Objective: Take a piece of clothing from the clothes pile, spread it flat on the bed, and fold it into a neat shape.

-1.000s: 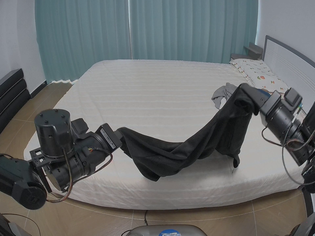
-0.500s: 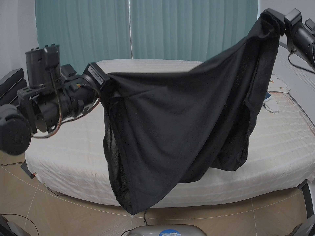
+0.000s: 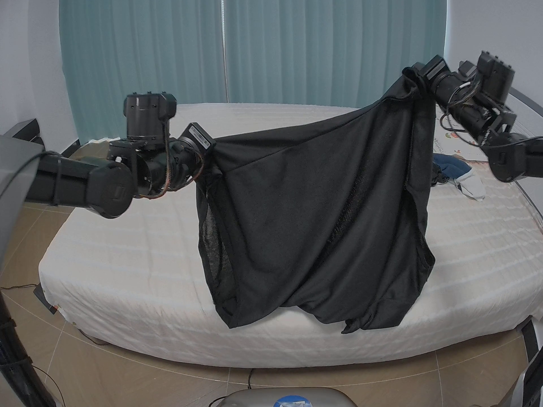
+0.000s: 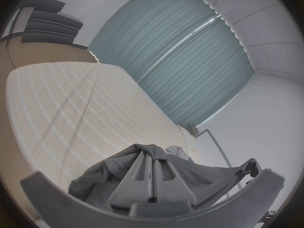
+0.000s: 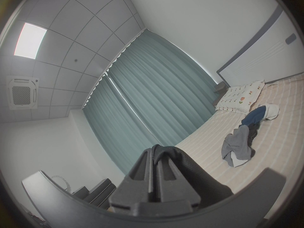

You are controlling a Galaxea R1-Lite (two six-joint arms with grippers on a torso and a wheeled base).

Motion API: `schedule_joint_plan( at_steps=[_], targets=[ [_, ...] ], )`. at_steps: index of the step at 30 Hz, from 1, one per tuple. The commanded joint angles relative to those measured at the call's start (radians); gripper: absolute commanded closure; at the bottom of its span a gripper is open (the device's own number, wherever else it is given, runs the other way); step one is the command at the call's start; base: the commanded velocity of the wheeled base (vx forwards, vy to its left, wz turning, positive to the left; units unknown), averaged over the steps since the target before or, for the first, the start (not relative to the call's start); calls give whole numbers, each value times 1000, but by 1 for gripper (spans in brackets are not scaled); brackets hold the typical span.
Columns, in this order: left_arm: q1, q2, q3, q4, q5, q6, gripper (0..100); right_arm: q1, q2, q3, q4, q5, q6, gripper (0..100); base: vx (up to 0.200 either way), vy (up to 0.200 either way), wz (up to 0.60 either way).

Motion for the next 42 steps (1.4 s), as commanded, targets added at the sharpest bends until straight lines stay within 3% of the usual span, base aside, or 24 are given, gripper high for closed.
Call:
schedule_joint_plan(
  at_steps=[1, 6, 13, 22, 32, 33, 36, 39, 42],
  targets=[
    [23, 222, -110, 0, 4, -2, 100, -3, 250, -70, -104, -19, -7, 100, 200, 0, 0],
    [27, 378, -234, -6, 1, -7, 100, 16, 405, -92, -168, -29, -12, 100, 200, 0, 0],
    [17, 492, -288, -11, 14, -39, 100, 39, 567, -96, -227, -60, -47, 100, 200, 0, 0],
    [17, 636, -403, -32, 42, -65, 100, 30, 767, -222, -282, -148, -67, 100, 0, 0, 0],
    [15, 683, -469, -26, 42, -68, 100, 18, 839, -280, -277, -154, -66, 100, 0, 0, 0],
    [15, 688, -475, -26, 42, -70, 0, 13, 854, -290, -270, -155, -66, 0, 0, 0, 0],
    [12, 726, -499, -19, 47, -62, 0, 13, 877, -279, -257, -143, -67, 0, 0, 0, 0],
    [10, 797, -584, 11, 125, -59, 0, -5, 899, -271, -217, -149, -67, 0, 0, 0, 0],
    [17, 808, -631, 89, 149, -59, 0, -42, 891, -268, -196, -160, -66, 0, 0, 0, 0]
  ],
)
